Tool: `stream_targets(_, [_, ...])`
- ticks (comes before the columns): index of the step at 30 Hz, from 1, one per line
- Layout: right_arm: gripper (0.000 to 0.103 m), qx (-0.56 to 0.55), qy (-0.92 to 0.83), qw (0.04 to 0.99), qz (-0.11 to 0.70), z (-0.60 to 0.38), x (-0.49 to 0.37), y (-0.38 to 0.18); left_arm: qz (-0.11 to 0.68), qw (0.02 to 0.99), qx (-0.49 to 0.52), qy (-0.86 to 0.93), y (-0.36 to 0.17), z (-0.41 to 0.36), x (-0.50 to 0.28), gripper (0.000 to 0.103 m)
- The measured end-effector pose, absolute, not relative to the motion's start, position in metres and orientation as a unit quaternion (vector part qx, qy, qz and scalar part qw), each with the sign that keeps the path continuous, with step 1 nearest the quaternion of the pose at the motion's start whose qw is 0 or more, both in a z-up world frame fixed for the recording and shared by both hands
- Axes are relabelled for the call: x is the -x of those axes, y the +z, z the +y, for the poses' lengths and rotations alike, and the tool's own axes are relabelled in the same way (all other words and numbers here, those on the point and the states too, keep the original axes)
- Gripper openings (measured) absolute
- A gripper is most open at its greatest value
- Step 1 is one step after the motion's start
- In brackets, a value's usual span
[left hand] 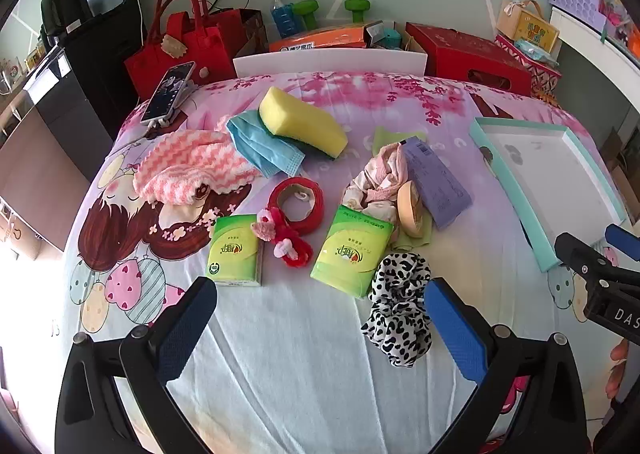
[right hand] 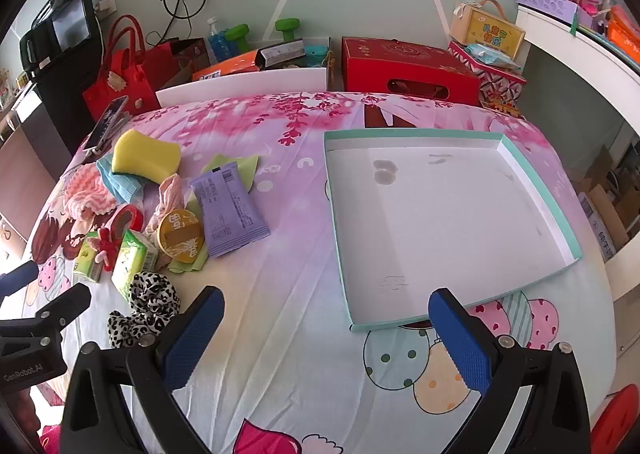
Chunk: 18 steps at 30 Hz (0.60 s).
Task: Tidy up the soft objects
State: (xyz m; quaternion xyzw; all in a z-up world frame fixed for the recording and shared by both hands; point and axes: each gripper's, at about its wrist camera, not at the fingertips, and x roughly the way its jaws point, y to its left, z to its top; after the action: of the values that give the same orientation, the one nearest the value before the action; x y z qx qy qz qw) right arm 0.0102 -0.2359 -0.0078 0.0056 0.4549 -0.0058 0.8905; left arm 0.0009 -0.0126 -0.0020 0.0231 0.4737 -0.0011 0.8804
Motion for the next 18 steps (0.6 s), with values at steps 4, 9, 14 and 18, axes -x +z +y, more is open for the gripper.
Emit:
stream_targets(4, [0.103,-0.006,-0.006,0.891,0.454,-0.236,-0.0098,-0.0084,0.476,0.879,-0.025,0.001,-0.0033,-0.0127,-0.0013,0.103])
stream_targets(9, [0.103,-0.005,-0.006,0.891,0.453,-0.236,-0.0101,-0.0081,0.478,0.878,-0.024,0.006,-0.0033,-0.0125,-0.0017,0.103])
stream_targets(14, [0.103,-0.005,-0.006,0.893,0.451,-0.2348,-0.0097,-0.007,0.482,0.876,-0.023,0.008,-0.0043,-0.0119,-0.0032,0.103])
stream_targets(18, [0.103,-0.005,-0.005,0.893,0.45,-0.235,-0.0088,-0.0064,0.483,0.876,-0.021,0.011,-0.0051,-0.0112,-0.0036,0.103])
